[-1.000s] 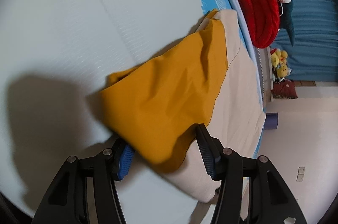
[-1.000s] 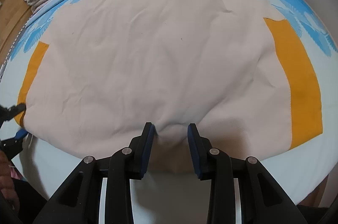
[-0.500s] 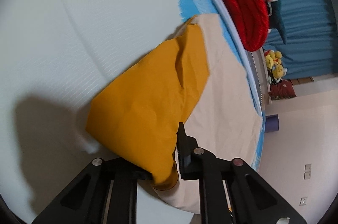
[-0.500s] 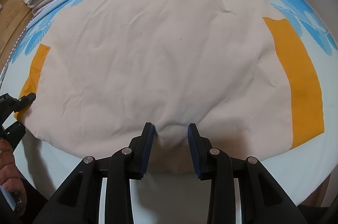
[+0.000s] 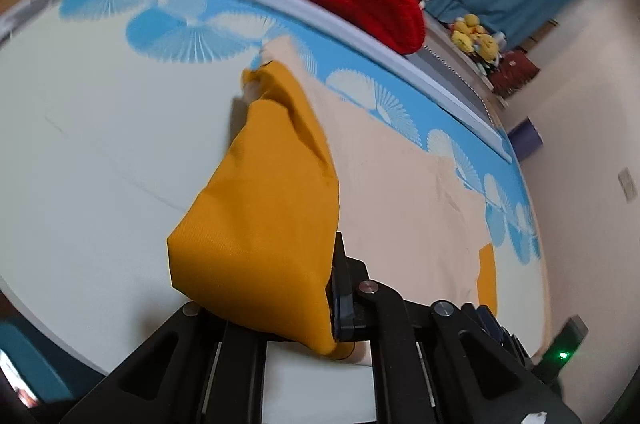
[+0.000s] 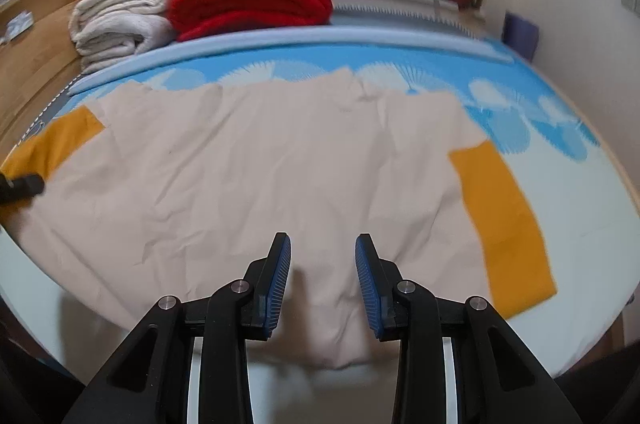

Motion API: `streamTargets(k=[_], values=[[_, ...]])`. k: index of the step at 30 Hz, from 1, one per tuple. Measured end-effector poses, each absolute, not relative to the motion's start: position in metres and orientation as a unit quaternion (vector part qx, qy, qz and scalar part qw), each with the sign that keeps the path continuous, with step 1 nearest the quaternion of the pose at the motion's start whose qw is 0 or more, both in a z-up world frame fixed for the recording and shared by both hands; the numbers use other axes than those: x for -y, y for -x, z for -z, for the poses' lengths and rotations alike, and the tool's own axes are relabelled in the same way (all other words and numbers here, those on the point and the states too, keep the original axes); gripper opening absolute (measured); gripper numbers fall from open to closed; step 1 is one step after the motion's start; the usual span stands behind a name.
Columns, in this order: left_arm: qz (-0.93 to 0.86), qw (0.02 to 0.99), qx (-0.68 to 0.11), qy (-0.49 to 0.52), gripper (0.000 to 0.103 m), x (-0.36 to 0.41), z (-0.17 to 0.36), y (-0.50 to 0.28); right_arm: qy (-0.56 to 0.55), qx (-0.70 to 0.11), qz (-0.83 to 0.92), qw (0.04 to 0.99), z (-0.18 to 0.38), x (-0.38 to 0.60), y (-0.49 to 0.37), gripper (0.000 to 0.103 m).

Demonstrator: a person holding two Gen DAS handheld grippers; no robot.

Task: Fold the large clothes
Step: 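Grasp the orange side edge with the left tool and lift it, then fold the held orange side over the jacket center with the left tool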

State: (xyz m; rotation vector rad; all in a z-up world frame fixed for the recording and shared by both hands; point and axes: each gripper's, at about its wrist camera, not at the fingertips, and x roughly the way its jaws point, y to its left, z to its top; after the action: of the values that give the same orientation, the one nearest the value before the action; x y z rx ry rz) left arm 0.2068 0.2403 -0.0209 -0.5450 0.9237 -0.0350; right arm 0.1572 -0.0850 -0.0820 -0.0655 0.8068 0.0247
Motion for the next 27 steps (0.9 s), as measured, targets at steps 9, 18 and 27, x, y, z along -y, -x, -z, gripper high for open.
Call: streamTargets(k=[9,18,27], values=[[-0.037,0.871,-0.425,0.243,0.007,-0.252,0.034,-0.197,0.077,-0.522,-0.069,0.847,0.148,0.037,-0.179,0.035],[-0.024,0.888,-0.407,0.212,0.006,-0.222,0.02,-0.202,0.075,-0.431,-0.086,0.895,0.02,0.117,-0.19,0.036],[0.007,0.906,-0.398,0.147,0.006,-0.159,0.005,-0.216,0.075,-0.417,0.012,0.906,-0.008,0.234,-0.196,0.049]])
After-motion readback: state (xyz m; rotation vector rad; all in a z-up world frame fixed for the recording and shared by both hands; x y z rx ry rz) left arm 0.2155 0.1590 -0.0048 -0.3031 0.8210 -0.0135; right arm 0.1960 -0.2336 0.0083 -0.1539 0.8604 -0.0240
